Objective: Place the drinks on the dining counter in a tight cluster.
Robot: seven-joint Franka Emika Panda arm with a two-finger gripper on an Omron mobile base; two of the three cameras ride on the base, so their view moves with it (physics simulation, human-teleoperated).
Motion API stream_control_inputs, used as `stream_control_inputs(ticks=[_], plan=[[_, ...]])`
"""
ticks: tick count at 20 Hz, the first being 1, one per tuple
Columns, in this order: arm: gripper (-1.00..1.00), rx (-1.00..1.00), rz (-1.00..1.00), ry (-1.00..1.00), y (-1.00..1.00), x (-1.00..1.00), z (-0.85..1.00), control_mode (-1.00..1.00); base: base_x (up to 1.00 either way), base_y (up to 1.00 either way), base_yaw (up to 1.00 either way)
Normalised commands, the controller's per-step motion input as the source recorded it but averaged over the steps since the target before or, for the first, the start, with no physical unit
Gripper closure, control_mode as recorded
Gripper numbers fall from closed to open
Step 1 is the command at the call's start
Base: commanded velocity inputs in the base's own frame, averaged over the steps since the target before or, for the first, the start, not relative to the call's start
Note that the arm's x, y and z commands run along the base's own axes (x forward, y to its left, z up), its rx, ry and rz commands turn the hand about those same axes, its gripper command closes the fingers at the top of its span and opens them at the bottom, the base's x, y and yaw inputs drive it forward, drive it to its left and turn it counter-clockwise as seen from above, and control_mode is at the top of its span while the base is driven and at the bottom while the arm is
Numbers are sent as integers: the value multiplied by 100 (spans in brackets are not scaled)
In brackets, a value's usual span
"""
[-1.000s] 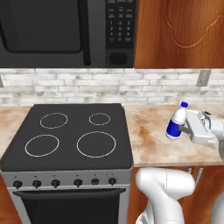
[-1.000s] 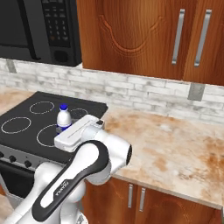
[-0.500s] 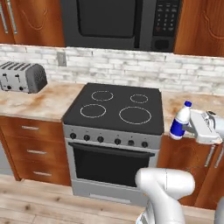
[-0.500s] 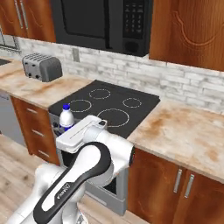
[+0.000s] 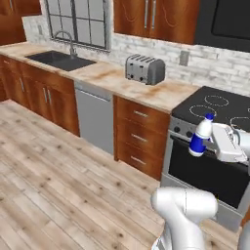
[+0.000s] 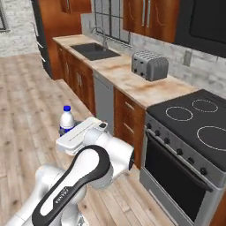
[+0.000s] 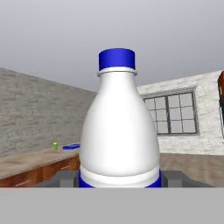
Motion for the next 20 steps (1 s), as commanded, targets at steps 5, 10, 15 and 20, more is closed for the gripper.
stream_control_inputs(ticks=[5, 10, 15, 20], plan=[[100, 0, 0, 0, 0, 0, 0, 100, -26, 85, 73], [100, 0, 0, 0, 0, 0, 0, 100, 0, 94, 63], [100, 0, 0, 0, 0, 0, 0, 100, 10, 100, 42], [100, 0, 0, 0, 0, 0, 0, 100, 27, 100, 17]])
